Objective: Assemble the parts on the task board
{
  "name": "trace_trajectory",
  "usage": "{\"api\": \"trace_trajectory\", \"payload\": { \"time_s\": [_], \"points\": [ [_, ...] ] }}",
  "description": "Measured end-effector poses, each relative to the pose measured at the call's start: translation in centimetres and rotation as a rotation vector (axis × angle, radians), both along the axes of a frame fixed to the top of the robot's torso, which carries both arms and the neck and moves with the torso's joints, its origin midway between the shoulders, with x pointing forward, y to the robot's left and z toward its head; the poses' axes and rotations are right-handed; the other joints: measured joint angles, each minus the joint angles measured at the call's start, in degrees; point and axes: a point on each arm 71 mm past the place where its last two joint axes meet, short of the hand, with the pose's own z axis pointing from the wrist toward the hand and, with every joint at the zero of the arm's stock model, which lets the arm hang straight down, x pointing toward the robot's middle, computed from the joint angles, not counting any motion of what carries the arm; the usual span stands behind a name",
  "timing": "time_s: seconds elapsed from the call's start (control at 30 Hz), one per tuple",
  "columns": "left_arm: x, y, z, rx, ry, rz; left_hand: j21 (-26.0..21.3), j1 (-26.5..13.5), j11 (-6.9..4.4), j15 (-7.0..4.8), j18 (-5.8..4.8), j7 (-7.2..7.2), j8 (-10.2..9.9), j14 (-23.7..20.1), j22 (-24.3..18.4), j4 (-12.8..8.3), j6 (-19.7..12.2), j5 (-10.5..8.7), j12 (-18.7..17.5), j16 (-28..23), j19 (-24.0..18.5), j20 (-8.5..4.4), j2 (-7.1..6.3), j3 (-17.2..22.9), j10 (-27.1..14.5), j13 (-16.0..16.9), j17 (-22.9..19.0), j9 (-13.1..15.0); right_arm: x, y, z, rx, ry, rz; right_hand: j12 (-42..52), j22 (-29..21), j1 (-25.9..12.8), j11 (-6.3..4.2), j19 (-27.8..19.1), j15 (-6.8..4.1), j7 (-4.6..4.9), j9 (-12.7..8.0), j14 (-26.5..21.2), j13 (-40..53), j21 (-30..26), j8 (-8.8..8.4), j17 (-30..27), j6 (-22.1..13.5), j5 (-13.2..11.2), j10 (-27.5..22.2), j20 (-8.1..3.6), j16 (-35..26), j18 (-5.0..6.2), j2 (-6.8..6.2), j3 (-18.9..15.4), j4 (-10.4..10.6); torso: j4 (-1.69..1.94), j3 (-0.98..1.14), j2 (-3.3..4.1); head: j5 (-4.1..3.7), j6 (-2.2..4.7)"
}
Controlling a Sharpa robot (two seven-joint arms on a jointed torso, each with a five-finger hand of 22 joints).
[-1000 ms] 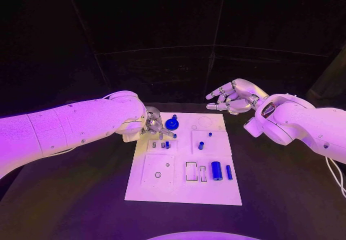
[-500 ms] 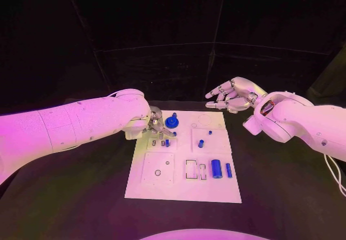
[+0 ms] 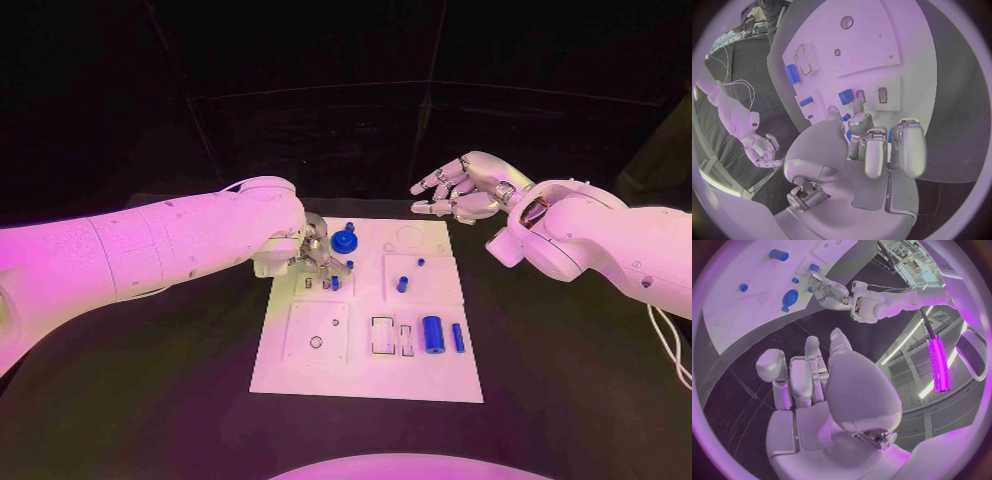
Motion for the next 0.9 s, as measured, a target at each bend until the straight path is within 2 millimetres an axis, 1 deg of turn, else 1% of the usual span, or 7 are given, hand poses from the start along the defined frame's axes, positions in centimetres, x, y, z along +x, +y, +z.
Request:
{"api": "trace_trajectory", "payload": {
  "time_s": [0.33, 0.37, 0.53, 0.6, 0.67, 0.77, 0.9],
  "points": [
    [-0.14, -0.47, -0.19, 0.006, 0.008, -0.014, 0.03, 0.00, 0.00, 0.00, 0.00, -0.01, 0.27, 0.00, 0.11, 0.00, -0.01, 0.00, 0.00, 0.00, 0.00, 0.00, 0.00, 0.00, 0.00, 0.00, 0.00, 0.33, 0.08, 0.06, -0.06, -0.003, 0.004, 0.001, 0.00, -0.05, 0.22, 0.00, 0.00, 0.00, 0.00, 0.00, 0.00, -0.23, -0.22, 0.00, -0.05, 0.00, 0.42, 0.00, 0.00, -0.17, -0.01, 0.22, 0.00, 0.00, 0.01, 0.03, 0.00, -0.14, -0.27],
    [-0.15, -0.52, -0.21, 0.006, 0.009, -0.015, 0.21, 0.00, 0.00, 0.00, 0.01, -0.21, 0.27, 0.00, 0.11, 0.00, -0.21, 0.00, 0.00, 0.00, -0.01, 0.00, 0.00, 0.00, 0.00, 0.00, 0.00, 0.42, 0.09, 0.08, -0.06, -0.003, 0.004, 0.001, 0.00, -0.05, 0.22, 0.00, 0.00, 0.00, 0.00, -0.01, 0.00, -0.24, -0.22, 0.00, -0.05, 0.00, 0.42, 0.00, 0.00, -0.18, 0.00, 0.22, 0.00, 0.00, 0.01, 0.03, 0.00, -0.14, -0.27],
    [-0.19, -0.72, -0.28, 0.008, 0.012, -0.020, 0.21, 0.00, 0.00, 0.00, 0.00, 0.00, 0.52, 0.00, 0.19, 0.00, -0.40, 0.00, 0.00, 0.00, -0.01, 0.01, 0.00, 0.01, 0.00, 0.00, -0.01, 0.69, 0.13, 0.11, -0.09, -0.004, 0.005, 0.001, 0.00, -0.14, 0.23, 0.01, 0.00, 0.00, 0.00, -0.01, 0.00, -0.24, -0.22, 0.00, -0.05, 0.00, 0.74, 0.00, 0.00, -0.17, 0.00, 0.22, -0.30, -0.02, 0.01, 0.03, 0.00, -0.13, -0.41],
    [-0.21, -0.76, -0.30, 0.008, 0.013, -0.021, 0.21, 0.38, 0.00, 0.00, 0.00, 0.00, 0.72, 0.00, 0.27, -0.26, -0.40, 0.00, 0.00, 0.00, -0.01, 0.01, 0.38, 0.26, 0.00, 0.00, -0.01, 0.87, 0.15, 0.14, -0.10, -0.004, 0.006, 0.002, 0.00, -0.14, 0.32, 0.00, 0.00, 0.00, 0.00, -0.01, 0.00, -0.32, -0.22, 0.00, -0.05, 0.00, 0.74, 0.00, 0.00, -0.17, 0.00, 0.32, -0.30, -0.02, 0.01, 0.03, 0.00, -0.13, -0.47],
    [-0.23, -0.81, -0.32, 0.009, 0.014, -0.023, 0.21, 0.37, 0.00, 0.00, 0.01, -0.20, 0.88, 0.00, 0.27, -0.35, -0.60, 0.00, 0.00, 0.00, -0.01, 0.01, 0.37, 0.35, 0.00, -0.01, -0.01, 1.05, 0.17, 0.17, -0.11, -0.004, 0.007, 0.002, 0.00, -0.14, 0.45, 0.01, 0.00, 0.00, 0.00, -0.01, 0.00, -0.35, -0.22, 0.00, -0.05, 0.00, 0.74, 0.00, 0.00, -0.17, 0.00, 0.45, -0.30, -0.02, 0.01, 0.03, -0.01, -0.13, -0.51],
    [-0.26, -0.88, -0.34, 0.010, 0.016, -0.025, 0.21, 0.75, -0.20, 0.00, 0.01, 0.00, 0.99, 0.00, 0.36, -0.84, -0.81, 0.00, 0.00, 0.00, -0.02, 0.02, 0.75, 0.52, -0.21, 0.06, -0.01, 1.36, 0.21, 0.20, -0.13, -0.005, 0.008, 0.003, 0.00, -0.19, 0.45, 0.01, 0.00, 0.00, 0.00, -0.02, 0.00, -0.42, -0.22, 0.00, -0.05, 0.00, 1.08, 0.00, 0.00, -0.18, 0.00, 0.45, -0.30, -0.02, 0.01, 0.04, -0.01, -0.13, -0.59],
    [-0.29, -0.92, -0.36, 0.011, 0.018, -0.028, 0.21, 1.10, -0.20, 0.00, 0.00, -0.20, 1.21, 0.00, 0.47, -1.35, -1.01, 0.00, 0.00, 0.00, -0.02, 0.02, 1.09, 1.03, -0.21, 0.06, -0.01, 1.80, 0.23, 0.23, -0.15, -0.006, 0.009, 0.004, 0.00, -0.19, 0.51, 0.00, 0.00, 0.00, 0.00, -0.02, 0.00, -0.53, -0.22, 0.00, -0.05, 0.00, 1.36, 0.00, 0.00, -0.36, 0.00, 0.51, -0.30, -0.02, 0.01, 0.05, -0.01, -0.16, -0.71]
  ]
}}
